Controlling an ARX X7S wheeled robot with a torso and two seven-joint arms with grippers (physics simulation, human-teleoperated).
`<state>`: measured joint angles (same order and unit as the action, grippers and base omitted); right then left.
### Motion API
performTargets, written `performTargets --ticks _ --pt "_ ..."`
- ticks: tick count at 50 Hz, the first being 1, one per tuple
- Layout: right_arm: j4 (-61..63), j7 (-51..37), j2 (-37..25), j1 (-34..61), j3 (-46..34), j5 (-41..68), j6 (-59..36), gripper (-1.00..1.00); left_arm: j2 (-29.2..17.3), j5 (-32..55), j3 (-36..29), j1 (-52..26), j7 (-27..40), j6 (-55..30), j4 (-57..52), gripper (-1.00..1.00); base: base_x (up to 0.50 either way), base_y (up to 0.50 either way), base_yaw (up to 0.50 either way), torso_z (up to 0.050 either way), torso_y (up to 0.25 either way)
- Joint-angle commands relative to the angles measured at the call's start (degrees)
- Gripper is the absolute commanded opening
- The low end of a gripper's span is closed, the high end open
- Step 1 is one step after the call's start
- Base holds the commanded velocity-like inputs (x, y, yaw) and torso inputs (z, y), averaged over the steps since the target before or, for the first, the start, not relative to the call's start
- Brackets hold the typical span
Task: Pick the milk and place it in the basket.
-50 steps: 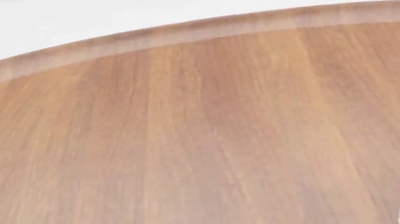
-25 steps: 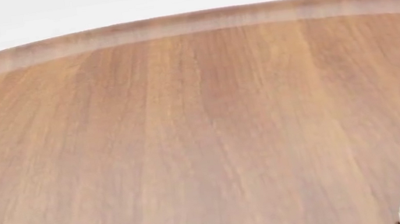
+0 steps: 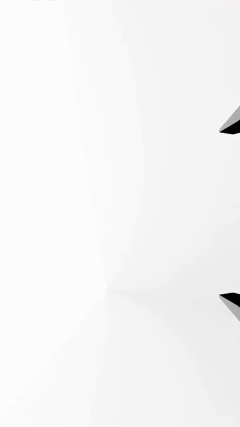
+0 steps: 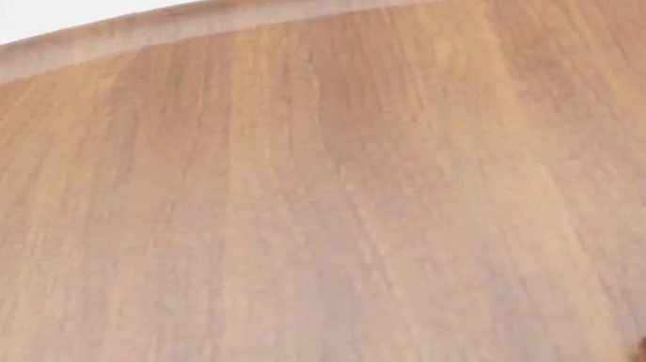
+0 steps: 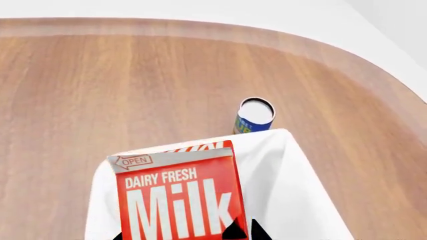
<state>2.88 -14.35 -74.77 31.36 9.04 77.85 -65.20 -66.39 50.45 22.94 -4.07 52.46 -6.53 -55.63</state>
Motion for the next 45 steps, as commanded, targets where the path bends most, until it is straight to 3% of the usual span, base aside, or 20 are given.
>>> performTargets --ticks 1,11,31,38,45 --pt "0.20 1.11 0.58 1.30 3.74 -2.82 0.08 -1.00 1.22 -1.32 1.81 0.44 -1.39 0.53 -0.03 1.00 0.00 0.00 0.00 0.000 0.000" --pt "0.28 0.56 0.53 -0.37 5.64 -3.33 0.30 -1.00 1.22 -1.16 1.11 0.04 -1.97 1.29 0.11 1.00 0.00 0.00 0.00 0.000 -0.184" --pt "-0.05 -1.10 0.69 -0.52 6.06 -4.16 0.44 -1.00 1.35 -1.73 1.04 0.38 -2.18 1.37 0.12 1.00 0.00 0.00 0.00 0.000 -0.003" --pt "0.43 -1.72 0.91 -1.28 7.07 -4.04 0.26 -1.00 1.87 -1.72 1.81 0.97 -2.52 1.73 0.13 1.00 0.00 0.00 0.00 0.000 -0.229" --pt "0.14 -1.22 0.87 -1.67 7.21 -4.37 0.40 -1.00 2.31 -0.99 2.42 1.44 -2.76 2.04 0.22 1.00 0.00 0.00 0.00 0.000 0.000"
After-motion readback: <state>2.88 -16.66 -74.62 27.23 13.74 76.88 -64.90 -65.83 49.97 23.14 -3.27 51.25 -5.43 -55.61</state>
